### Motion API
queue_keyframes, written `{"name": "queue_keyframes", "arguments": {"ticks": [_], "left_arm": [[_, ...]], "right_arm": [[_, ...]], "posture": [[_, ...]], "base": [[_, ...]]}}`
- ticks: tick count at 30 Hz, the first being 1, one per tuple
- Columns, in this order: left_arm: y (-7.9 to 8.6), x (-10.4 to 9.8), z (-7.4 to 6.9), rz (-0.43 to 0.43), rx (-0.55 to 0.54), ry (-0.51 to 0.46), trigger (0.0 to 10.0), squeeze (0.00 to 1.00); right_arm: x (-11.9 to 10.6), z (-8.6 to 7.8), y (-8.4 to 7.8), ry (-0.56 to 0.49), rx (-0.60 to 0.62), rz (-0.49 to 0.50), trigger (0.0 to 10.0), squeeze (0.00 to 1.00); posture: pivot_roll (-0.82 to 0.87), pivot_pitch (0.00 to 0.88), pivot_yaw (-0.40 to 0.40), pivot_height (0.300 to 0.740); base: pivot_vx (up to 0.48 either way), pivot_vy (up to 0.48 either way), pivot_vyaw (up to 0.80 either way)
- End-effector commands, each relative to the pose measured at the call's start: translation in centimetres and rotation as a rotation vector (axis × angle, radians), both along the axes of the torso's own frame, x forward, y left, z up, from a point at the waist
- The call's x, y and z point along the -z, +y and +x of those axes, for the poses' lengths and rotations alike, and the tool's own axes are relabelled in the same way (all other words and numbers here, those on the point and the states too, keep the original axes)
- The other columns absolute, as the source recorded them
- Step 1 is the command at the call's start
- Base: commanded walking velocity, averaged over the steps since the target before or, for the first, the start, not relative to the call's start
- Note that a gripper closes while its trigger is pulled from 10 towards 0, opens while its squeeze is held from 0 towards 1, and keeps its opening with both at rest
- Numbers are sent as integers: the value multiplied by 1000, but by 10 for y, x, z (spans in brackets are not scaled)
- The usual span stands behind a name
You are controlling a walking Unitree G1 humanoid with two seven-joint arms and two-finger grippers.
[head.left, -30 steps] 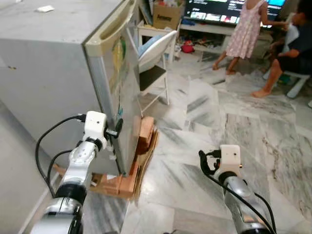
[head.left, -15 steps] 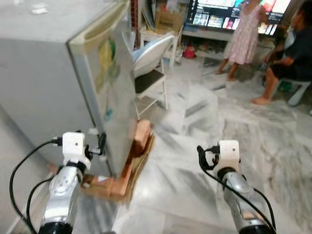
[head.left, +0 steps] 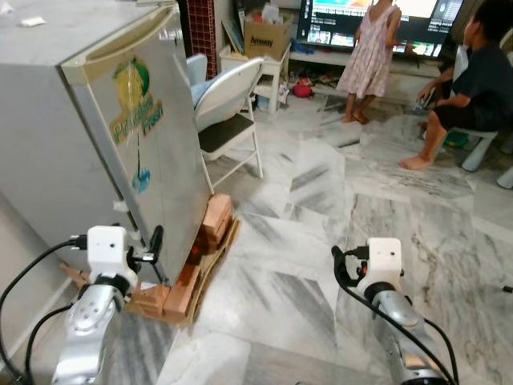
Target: Restocking fridge
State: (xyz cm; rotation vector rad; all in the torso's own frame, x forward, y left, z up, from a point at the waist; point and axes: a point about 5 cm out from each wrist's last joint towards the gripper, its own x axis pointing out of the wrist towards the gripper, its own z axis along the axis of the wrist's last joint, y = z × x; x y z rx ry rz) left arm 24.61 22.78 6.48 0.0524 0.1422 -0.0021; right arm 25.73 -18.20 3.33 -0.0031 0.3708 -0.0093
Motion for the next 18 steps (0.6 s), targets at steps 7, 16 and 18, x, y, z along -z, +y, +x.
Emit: {"name": "queue_keyframes", "arguments": {"ticks": [7, 16, 18], "left_arm": [[0, -6, 0, -5, -1, -10, 10000, 0], [-1, -8, 5, 4, 11, -21, 10000, 0], [-2, -9, 6, 5, 16, -26, 10000, 0]], "right_arm": [[-5, 5, 4, -19, -14, 5, 10000, 0], [-6, 6, 3, -26, -4, 4, 10000, 0], [-6, 6, 3, -27, -5, 4, 10000, 0]], "posture": [[21, 0, -43, 740], [18, 0, -37, 740], [18, 0, -37, 740]], "base": [[254, 0, 0], [338, 335, -267], [392, 276, 0]]}}
